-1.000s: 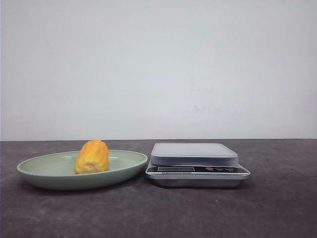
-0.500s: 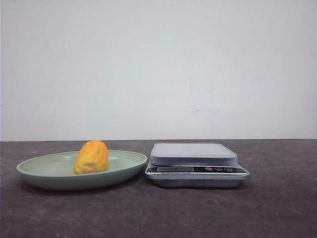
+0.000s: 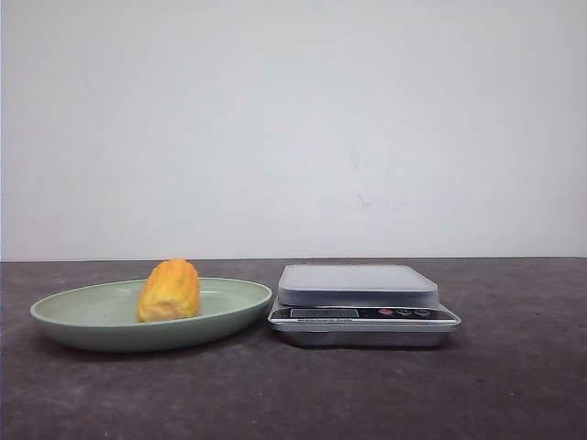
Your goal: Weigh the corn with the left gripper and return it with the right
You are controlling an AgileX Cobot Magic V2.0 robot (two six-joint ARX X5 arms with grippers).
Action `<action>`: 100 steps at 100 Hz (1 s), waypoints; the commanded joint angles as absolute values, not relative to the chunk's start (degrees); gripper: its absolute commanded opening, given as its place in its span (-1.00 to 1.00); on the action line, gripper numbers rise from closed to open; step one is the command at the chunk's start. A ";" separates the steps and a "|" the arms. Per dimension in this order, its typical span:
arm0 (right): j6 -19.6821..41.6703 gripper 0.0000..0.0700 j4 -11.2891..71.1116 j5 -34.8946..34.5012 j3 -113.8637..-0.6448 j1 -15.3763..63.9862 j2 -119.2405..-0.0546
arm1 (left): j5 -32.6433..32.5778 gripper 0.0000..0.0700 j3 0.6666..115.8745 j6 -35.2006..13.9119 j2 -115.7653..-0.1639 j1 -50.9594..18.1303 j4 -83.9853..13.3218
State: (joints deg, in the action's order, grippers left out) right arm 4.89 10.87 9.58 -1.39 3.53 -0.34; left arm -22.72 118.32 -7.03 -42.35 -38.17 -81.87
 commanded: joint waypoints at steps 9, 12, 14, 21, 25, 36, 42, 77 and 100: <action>2.42 -0.97 9.80 8.16 -0.78 2.83 -0.21 | -22.90 -1.00 119.94 -7.14 -42.61 -38.65 -85.12; 2.24 -0.97 9.85 8.16 -0.78 2.72 -0.21 | -22.90 -1.00 119.98 -7.14 -42.61 -38.65 -85.12; 2.07 -0.97 9.85 8.23 -0.78 2.68 -0.21 | -22.90 -1.00 119.96 -7.14 -42.61 -38.65 -85.12; 1.74 -0.97 9.85 8.86 -0.78 2.52 -0.21 | -22.90 -1.00 119.96 -7.14 -42.61 -38.65 -85.12; 1.06 -0.97 9.82 8.62 -0.78 2.52 -0.21 | -22.87 -1.00 119.96 -7.14 -42.61 -38.63 -85.12; 0.93 -0.97 9.65 6.44 -0.78 2.52 -0.21 | -22.87 -1.00 119.96 -7.14 -42.61 -38.63 -85.12; 0.95 -0.97 9.58 5.43 -0.78 2.52 -0.21 | -22.90 -1.00 119.96 -7.14 -42.61 -38.63 -85.12; 0.95 -0.97 9.02 6.00 -0.78 2.48 -0.21 | -22.90 -1.00 119.96 -7.14 -42.61 -38.63 -85.12; 0.95 -0.97 9.02 6.00 -0.78 2.48 -0.21 | -22.90 -1.00 119.96 -7.14 -42.61 -38.63 -85.12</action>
